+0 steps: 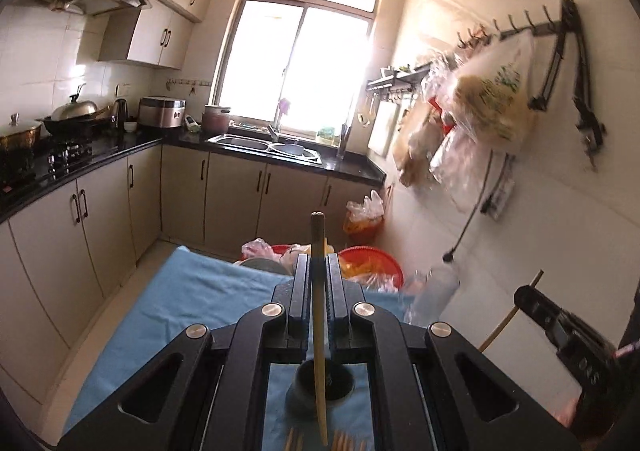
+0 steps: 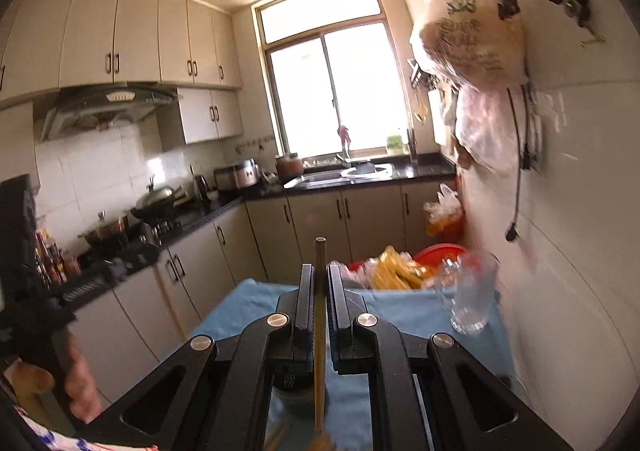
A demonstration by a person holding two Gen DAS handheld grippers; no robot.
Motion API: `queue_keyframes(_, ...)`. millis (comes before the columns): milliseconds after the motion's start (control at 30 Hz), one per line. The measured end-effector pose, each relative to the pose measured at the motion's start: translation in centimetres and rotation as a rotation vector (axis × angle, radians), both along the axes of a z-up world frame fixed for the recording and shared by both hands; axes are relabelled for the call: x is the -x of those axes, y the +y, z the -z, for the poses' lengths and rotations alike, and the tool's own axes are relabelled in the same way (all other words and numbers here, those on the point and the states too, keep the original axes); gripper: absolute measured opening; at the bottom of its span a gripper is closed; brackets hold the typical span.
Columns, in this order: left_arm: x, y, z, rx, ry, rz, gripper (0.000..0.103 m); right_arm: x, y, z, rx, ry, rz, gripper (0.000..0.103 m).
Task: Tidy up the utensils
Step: 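Lower both held chopsticks into the grey holder cup and open both grippers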
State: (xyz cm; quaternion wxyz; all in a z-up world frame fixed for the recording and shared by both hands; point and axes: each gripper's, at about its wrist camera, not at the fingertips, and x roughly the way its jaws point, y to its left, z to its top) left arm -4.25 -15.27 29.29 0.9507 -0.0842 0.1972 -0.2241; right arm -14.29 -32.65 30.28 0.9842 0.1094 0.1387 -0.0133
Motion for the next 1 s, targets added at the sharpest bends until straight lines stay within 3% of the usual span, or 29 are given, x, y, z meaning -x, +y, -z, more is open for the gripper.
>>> queue_keyframes(200, -5.4, -3.0, -0.1, -0.006, -0.005, -0.015, 0.006, -4.9, 0.6, 0.0, -0.019, -0.005, -0.020, 0.006)
queue_keyframes(433, -10.5, -6.0, 5.5, -0.071, 0.113, 0.011, 0.006, -10.2, 1.3, 5.0, -0.025, 0.123, -0.052, 0.006)
queue_keyframes(600, -11.8, -6.2, 8.8, -0.105, 0.193, 0.031, 0.006, -12.6, 0.7, 9.0, -0.048, 0.222, -0.056, 0.006)
queue_keyframes(733, -11.5, -5.6, 9.1, -0.110, 0.197, 0.028, 0.008, -13.7, -0.2, 10.6, -0.066, 0.265, -0.054, 0.007)
queue_keyframes(800, -11.0, -5.2, 8.7, -0.113, 0.193, 0.034, 0.015, -14.0, -0.7, 10.8, -0.078, 0.270, -0.036, 0.007)
queue_keyframes(867, -10.4, -4.7, 8.1, -0.111, 0.183, 0.027, 0.025, -14.1, -1.2, 10.7, -0.108, 0.274, -0.037, 0.013)
queue_keyframes(933, -9.3, -3.7, 7.3, -0.106, 0.163, 0.013, 0.036, -13.6, -1.5, 10.1, -0.125, 0.262, -0.029, 0.032)
queue_keyframes(1000, -8.2, -2.4, 6.5, -0.101, 0.139, -0.003, 0.038, -12.6, -1.7, 9.4, -0.127, 0.242, -0.015, 0.037)
